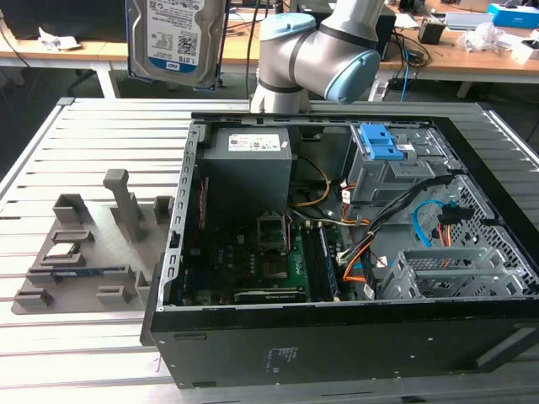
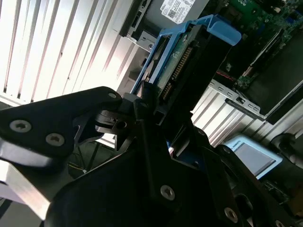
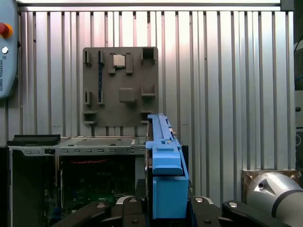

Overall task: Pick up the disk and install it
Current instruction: 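Pick up the disk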

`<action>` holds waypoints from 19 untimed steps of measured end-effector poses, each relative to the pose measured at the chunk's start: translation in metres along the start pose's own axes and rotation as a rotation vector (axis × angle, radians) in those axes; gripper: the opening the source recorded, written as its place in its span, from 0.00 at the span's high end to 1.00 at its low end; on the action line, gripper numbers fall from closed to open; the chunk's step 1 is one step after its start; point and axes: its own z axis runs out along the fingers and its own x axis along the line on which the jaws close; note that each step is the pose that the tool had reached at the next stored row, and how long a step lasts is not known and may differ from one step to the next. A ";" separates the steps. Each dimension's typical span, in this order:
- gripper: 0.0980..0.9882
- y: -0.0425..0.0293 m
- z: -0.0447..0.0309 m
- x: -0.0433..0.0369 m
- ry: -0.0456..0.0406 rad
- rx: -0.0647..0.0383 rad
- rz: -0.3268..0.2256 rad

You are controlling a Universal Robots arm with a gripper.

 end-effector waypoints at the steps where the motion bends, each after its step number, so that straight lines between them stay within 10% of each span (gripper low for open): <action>1: 0.70 -0.0093 -0.0002 -0.0001 0.0000 0.000 0.000; 19: 0.70 -0.0898 -0.0019 -0.0012 0.0000 0.000 0.000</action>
